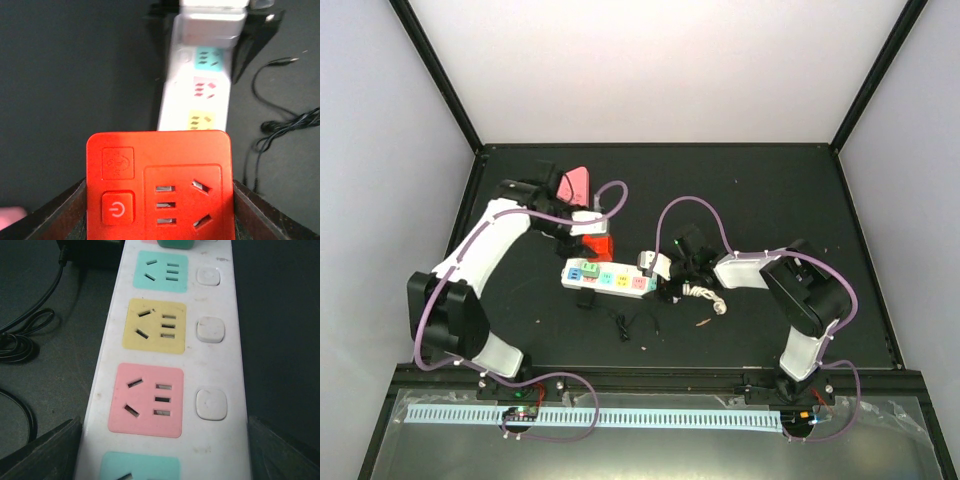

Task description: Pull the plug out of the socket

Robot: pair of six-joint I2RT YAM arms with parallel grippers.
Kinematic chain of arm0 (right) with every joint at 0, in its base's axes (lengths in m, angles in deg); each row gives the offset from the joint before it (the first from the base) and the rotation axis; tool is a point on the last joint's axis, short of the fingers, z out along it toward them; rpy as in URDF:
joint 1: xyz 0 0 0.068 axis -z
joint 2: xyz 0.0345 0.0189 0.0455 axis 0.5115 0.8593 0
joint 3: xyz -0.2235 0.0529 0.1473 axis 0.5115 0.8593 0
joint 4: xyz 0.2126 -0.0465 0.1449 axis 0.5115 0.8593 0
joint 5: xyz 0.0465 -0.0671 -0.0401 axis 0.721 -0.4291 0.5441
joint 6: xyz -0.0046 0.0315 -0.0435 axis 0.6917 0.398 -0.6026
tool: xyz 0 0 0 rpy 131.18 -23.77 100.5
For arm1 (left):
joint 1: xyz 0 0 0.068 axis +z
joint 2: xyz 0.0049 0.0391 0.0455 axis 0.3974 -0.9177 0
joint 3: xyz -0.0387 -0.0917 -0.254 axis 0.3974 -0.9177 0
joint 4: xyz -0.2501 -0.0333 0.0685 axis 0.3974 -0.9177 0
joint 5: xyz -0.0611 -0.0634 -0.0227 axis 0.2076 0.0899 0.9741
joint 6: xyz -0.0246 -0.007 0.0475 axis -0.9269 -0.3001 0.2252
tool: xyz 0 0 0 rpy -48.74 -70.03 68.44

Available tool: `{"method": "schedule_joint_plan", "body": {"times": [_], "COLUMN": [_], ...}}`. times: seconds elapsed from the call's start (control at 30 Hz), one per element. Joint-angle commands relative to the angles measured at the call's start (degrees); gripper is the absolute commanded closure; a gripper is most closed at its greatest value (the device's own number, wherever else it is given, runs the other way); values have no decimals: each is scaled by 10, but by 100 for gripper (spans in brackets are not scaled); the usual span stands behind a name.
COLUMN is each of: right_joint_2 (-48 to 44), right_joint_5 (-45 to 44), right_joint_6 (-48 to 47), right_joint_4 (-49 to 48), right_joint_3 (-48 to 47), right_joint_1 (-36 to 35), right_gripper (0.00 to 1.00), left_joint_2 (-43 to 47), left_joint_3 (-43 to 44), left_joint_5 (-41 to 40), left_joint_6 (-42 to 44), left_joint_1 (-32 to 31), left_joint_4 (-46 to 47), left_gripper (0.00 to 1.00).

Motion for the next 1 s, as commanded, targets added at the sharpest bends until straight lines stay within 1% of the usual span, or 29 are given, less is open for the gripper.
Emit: {"method": "schedule_joint_plan", "body": {"times": [0.0,0.13,0.27,0.4,0.53,0.7,0.8,0.97], "right_joint_2": [12,11,10,10,10,9,10,9], "right_joint_5": [-25,-25,-25,-24,-24,-25,-25,-25], "right_joint_6": [3,4,5,6,6,7,8,8], "right_joint_4": [14,12,12,12,12,13,14,14], "right_joint_3": [0,1,1,1,1,1,0,0], "right_joint_1": [0,0,0,0,0,0,0,0], "right_gripper": [81,81,81,81,80,80,80,80], "left_joint_2": [35,35,23,9,-20,-59,-93,-152], "left_joint_3": [49,73,90,92,97,78,84,66], "left_joint_5": [-29,-89,-159,-255,-322,-406,-444,-515], "left_joint_6": [28,58,77,82,81,118,129,187], "left_joint_1": [51,105,155,184,202,207,208,212], "left_joint_4": [-32,-42,-20,53,124,229,266,369], "left_gripper": [77,77,77,77,77,77,77,76]}}
